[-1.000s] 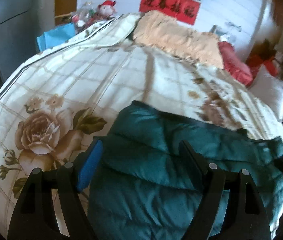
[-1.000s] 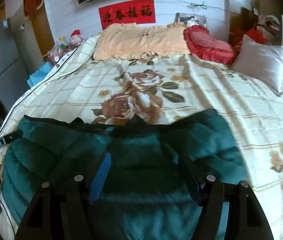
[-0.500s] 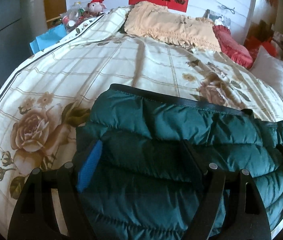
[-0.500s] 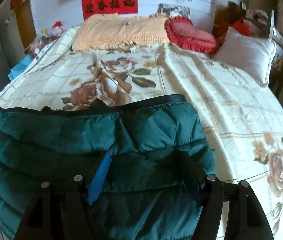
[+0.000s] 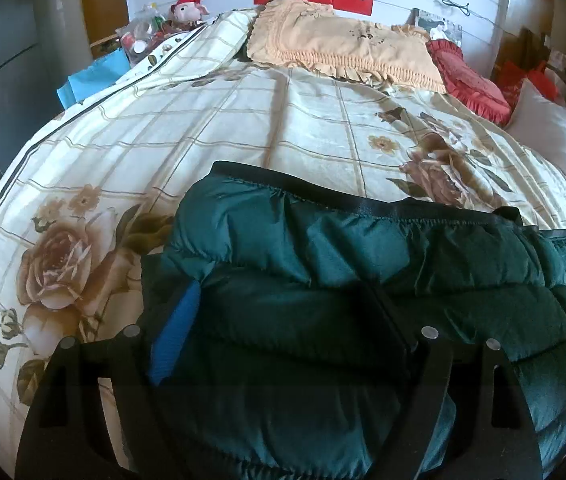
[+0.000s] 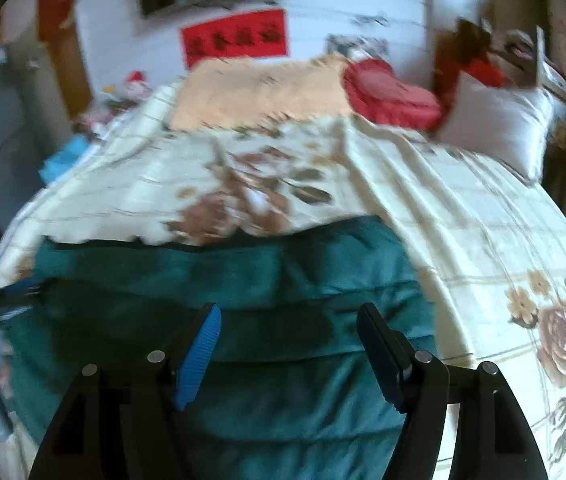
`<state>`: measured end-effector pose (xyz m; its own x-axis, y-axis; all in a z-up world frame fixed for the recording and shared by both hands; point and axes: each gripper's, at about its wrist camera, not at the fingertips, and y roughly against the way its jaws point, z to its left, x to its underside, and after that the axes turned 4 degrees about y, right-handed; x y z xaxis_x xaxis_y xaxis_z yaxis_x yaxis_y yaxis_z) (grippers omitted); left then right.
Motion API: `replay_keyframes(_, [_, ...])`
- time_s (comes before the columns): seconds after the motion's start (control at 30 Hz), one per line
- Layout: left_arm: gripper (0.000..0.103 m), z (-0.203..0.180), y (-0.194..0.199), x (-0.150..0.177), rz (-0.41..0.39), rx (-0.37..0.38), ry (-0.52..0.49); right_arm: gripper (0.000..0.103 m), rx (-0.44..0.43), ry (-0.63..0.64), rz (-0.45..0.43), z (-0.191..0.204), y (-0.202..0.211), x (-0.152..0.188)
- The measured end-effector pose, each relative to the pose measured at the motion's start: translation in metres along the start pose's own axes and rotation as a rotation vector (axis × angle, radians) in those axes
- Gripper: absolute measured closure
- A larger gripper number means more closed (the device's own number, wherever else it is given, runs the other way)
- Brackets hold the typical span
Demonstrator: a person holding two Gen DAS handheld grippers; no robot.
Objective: Fold large clothes
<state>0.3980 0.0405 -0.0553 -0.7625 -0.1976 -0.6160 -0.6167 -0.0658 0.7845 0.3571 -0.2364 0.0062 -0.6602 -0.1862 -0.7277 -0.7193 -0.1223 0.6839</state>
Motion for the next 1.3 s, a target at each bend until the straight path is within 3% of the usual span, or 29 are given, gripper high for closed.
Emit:
replay_keyframes(0.1, [0.019,0.0,-0.003,-0.001,0.008,0.003,0.003,0.035,-0.082,0.051,0.028,0.028,-0.006,-0.003])
replay_keyframes(0.23, [0.018,0.003,-0.005,-0.002,0.018,0.012,0.008,0.035,-0.123,0.08,0.051,0.057,-0.031,-0.004])
replay_keyframes(0.47, [0.017,0.003,-0.006,-0.002,0.018,0.012,0.009,0.035,-0.063,0.119,0.111,0.08,-0.077,0.001])
replay_keyframes(0.63, [0.016,0.002,-0.007,0.0,0.018,0.001,0.003,0.035,-0.068,0.099,0.13,0.072,-0.082,0.001])
replay_keyframes(0.8, [0.016,0.0,-0.007,0.001,0.015,0.001,0.002,0.035,-0.119,0.017,0.055,0.043,-0.042,0.002])
replay_keyframes(1.0, [0.016,0.0,-0.008,0.001,0.012,0.0,0.002,0.035,0.034,-0.011,-0.013,-0.005,-0.009,0.01])
replay_keyframes(1.17, [0.016,0.0,-0.008,0.001,0.013,0.001,0.002,0.035,0.091,-0.062,0.088,-0.033,-0.038,0.015])
replay_keyframes(1.3, [0.015,0.0,-0.009,0.002,0.012,0.0,0.002,0.031,0.101,-0.078,0.105,-0.037,-0.055,0.023])
